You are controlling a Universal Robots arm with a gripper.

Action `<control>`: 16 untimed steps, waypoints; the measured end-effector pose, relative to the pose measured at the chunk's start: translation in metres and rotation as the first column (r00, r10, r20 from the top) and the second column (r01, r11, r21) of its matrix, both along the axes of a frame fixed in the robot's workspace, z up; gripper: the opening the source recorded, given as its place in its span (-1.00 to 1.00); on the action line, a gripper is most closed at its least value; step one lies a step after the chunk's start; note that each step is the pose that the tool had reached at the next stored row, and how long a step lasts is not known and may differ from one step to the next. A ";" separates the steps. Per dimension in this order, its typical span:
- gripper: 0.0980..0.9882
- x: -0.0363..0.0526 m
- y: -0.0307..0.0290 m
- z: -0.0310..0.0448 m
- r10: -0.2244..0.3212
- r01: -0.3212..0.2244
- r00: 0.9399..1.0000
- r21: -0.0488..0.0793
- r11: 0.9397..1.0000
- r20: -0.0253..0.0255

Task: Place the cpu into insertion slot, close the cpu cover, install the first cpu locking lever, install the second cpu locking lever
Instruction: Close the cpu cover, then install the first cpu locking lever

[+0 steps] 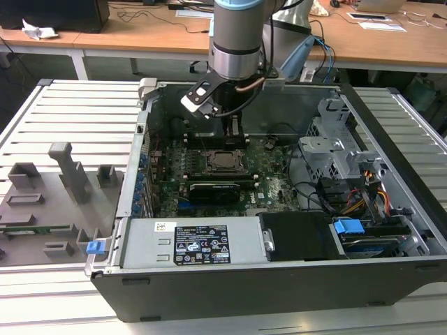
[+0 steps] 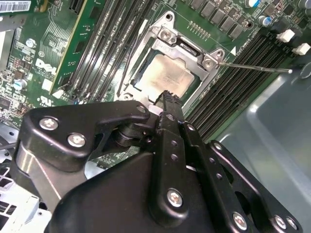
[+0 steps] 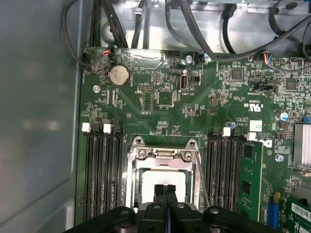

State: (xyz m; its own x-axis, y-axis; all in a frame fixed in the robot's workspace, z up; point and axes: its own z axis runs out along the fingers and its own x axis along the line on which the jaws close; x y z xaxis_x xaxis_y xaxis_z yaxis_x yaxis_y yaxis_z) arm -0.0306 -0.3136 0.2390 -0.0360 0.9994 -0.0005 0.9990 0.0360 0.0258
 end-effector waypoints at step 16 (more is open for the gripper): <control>-0.98 -0.0030 0.0001 0.0311 0.000 0.000 1.000 0.000 1.000 0.000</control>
State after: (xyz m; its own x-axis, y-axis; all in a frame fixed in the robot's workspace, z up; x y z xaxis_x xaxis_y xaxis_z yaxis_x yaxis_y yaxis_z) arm -0.0336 -0.3135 0.2701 -0.0364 0.9993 -0.0006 0.9990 0.0364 0.0257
